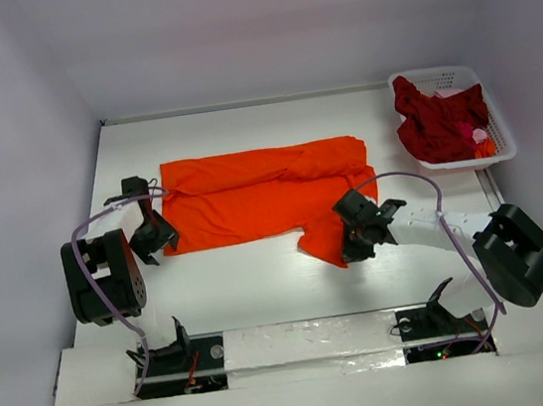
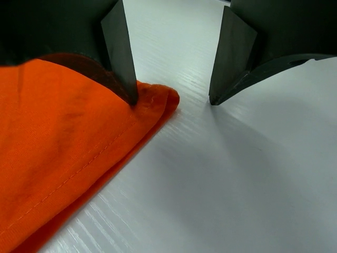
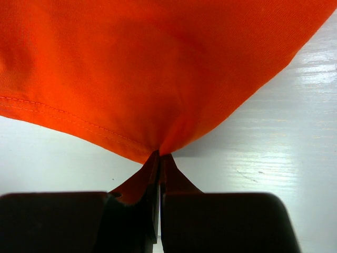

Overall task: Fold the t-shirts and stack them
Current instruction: Fold the tshirt

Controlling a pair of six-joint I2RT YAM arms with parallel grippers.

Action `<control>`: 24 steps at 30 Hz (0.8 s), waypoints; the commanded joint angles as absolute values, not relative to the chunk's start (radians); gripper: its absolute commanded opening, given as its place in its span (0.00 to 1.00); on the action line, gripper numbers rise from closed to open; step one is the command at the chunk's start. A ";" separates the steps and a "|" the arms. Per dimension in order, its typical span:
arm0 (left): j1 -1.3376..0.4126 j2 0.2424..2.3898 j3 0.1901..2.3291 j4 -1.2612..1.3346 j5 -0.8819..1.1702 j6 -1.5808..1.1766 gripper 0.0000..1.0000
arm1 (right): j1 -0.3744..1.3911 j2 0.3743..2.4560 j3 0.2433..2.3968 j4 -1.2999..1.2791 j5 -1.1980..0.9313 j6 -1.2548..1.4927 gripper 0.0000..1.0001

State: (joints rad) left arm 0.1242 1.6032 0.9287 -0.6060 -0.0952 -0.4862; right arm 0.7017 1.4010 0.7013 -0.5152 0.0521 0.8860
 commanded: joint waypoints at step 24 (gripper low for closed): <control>0.158 1.660 0.959 -0.531 -0.034 -0.488 0.23 | 0.710 1.414 0.727 -0.492 0.063 0.874 0.00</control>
State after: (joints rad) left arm 0.1493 1.6394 0.9508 -0.5629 -0.0345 -0.4824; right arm 0.7017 1.4014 0.7025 -0.5156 0.0517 0.8856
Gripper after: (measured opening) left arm 0.255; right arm 0.021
